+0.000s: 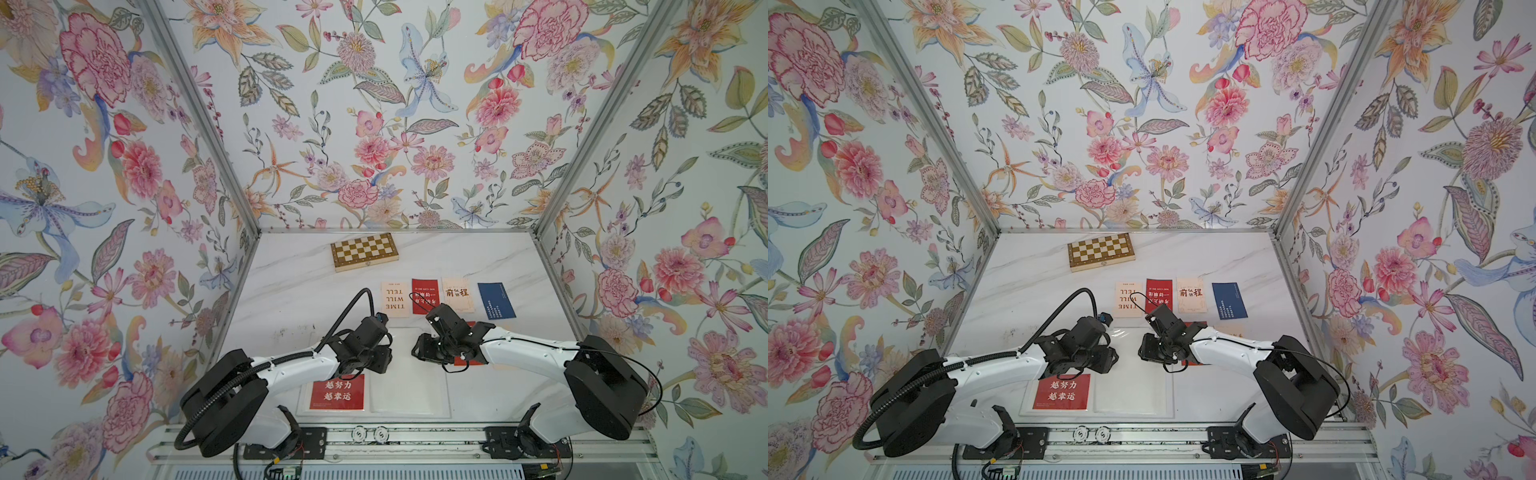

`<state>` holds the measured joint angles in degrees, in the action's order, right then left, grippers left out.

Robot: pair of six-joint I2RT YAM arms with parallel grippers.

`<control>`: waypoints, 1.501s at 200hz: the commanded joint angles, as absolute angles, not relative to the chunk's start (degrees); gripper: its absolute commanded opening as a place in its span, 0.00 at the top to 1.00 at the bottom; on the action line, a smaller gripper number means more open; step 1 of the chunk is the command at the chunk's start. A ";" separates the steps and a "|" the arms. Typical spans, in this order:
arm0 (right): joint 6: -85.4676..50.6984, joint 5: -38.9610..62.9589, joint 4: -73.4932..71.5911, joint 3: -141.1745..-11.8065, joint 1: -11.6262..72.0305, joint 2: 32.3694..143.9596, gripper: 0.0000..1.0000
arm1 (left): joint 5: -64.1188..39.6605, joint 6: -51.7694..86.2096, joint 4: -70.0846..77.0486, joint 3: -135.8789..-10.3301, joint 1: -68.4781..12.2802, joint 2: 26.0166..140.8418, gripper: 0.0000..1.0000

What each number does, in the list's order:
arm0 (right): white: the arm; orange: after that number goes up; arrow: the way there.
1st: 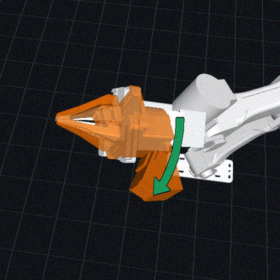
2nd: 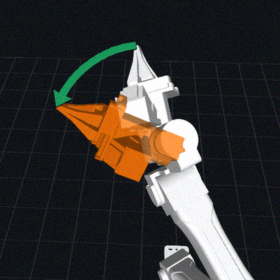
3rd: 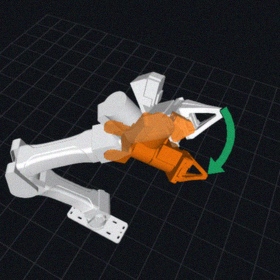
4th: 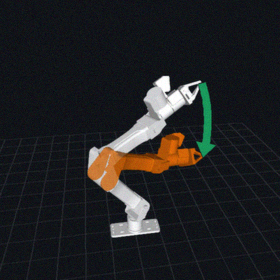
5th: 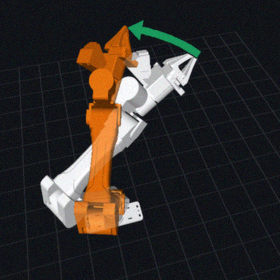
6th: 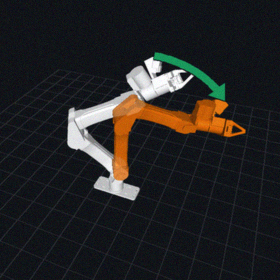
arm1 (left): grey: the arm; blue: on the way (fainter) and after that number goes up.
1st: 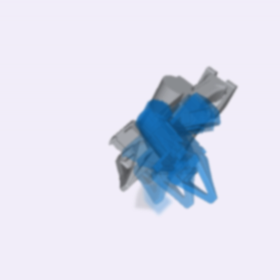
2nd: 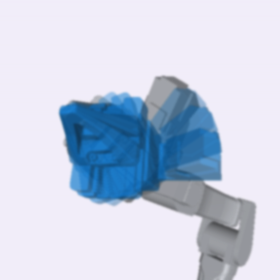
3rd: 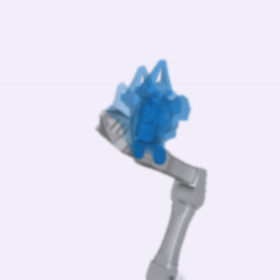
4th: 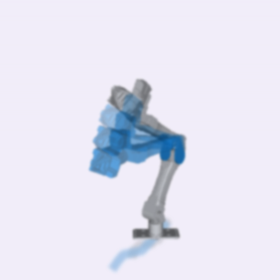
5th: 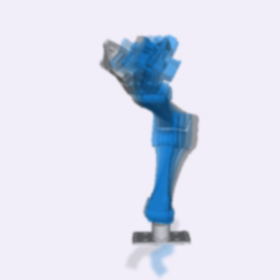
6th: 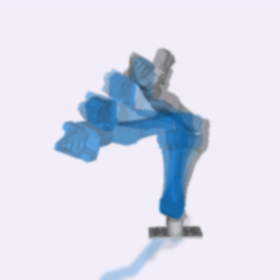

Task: Place the photos into the photo albums
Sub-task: Turn the page of the photo album at the center of the board.

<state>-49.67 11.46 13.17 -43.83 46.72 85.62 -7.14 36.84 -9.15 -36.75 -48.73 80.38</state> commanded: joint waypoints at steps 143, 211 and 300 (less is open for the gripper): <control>-48.30 11.72 11.76 -44.91 47.02 87.89 0.55 | -7.30 36.90 -11.78 -33.44 -47.00 79.45 0.48; -48.44 9.82 13.15 -45.18 47.77 86.55 0.55 | -7.56 36.83 -11.69 -33.50 -46.99 79.43 0.48; -46.98 7.65 16.79 -47.52 48.55 82.74 0.55 | -7.95 36.96 -11.08 -33.42 -46.98 79.74 0.48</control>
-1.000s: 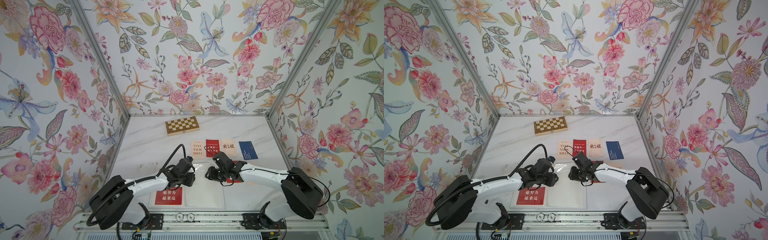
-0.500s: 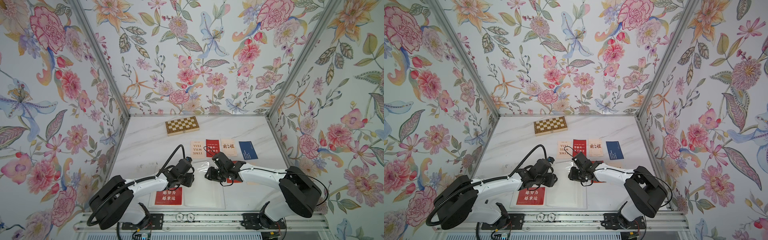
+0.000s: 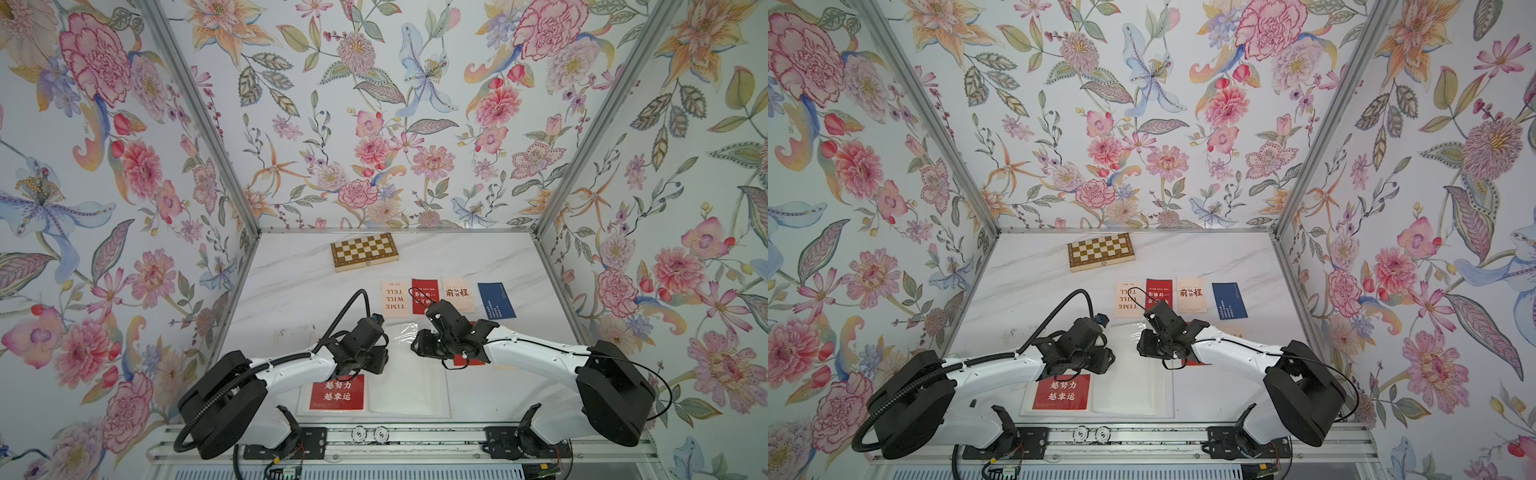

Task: Place the photos into the photo albums
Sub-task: Turn the page of the photo album at the center of the board.

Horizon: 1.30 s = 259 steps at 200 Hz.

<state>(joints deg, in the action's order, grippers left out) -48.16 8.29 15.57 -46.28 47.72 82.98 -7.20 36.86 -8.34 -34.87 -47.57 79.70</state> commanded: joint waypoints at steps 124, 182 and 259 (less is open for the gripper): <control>-46.38 10.33 14.12 -47.64 48.77 87.19 0.55 | -8.00 37.11 -11.01 -32.98 -47.02 79.42 0.48; -46.41 10.85 13.09 -46.89 48.71 88.37 0.55 | -8.09 37.17 -11.07 -32.92 -47.02 79.19 0.48; -46.15 17.11 7.58 -46.53 49.65 89.48 0.56 | -8.17 37.01 -11.16 -33.20 -47.02 78.57 0.48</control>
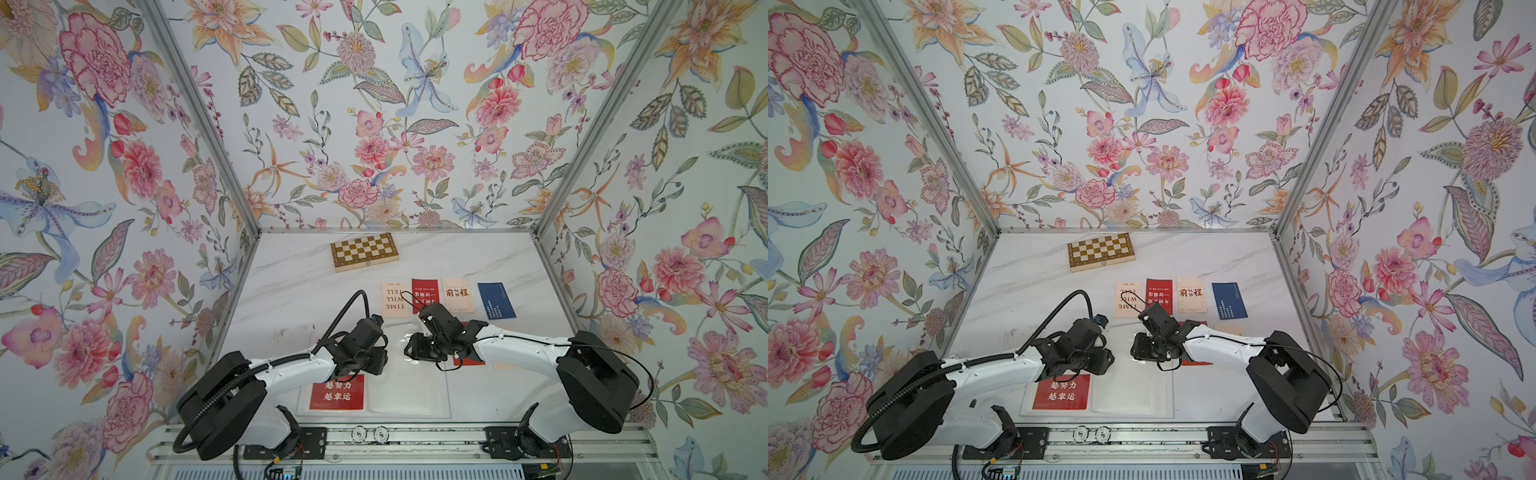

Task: Place the photos into the photo albums
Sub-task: Turn the page of the photo album at the center of the board.

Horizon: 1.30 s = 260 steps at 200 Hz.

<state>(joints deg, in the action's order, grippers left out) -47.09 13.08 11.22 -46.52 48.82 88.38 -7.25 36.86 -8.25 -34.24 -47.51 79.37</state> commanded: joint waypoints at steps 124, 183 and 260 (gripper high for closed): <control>-43.93 19.66 5.82 -44.80 49.81 87.94 0.74 | -8.87 34.87 -16.95 -36.41 -42.16 70.45 0.47; -43.51 24.26 3.14 -47.34 51.56 87.80 0.82 | -8.72 30.79 -23.35 -38.80 -34.45 63.75 0.47; -44.55 31.08 -1.78 -55.94 54.71 91.70 0.79 | -8.46 28.22 -28.69 -42.58 -25.23 57.39 0.46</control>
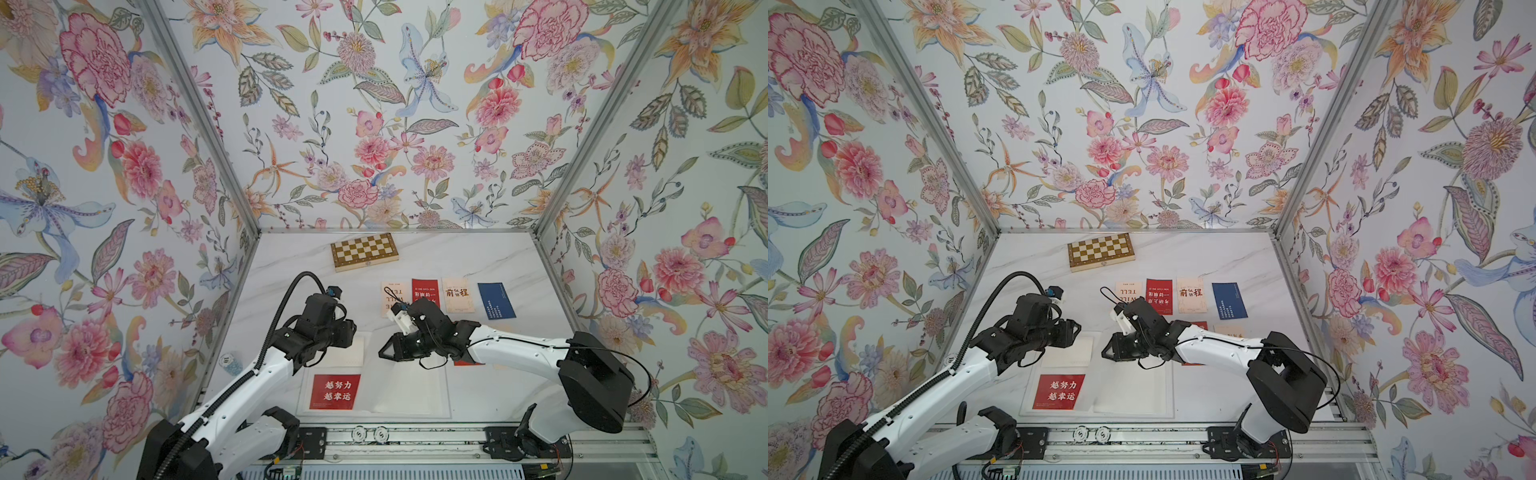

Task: Place the photos into the photo albums
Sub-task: Turn the page of the photo album at the center of the board.

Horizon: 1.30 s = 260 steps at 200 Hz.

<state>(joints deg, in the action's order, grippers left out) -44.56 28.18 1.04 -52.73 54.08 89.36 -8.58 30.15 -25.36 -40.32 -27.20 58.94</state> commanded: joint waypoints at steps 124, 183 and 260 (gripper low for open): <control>-48.16 36.79 -8.15 -78.22 58.16 111.72 0.56 | -7.49 25.23 -35.67 -50.10 -15.03 52.88 0.43; -46.44 37.12 -4.32 -83.85 58.27 113.40 0.52 | -8.28 24.88 -35.54 -52.73 -13.16 54.10 0.42; -43.40 28.74 2.03 -69.99 49.20 102.33 0.51 | -10.72 26.34 -30.59 -52.12 -14.44 59.54 0.33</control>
<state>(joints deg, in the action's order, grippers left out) -45.78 32.71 -1.58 -73.56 52.56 107.55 -9.32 25.98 -32.99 -51.44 -13.69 57.91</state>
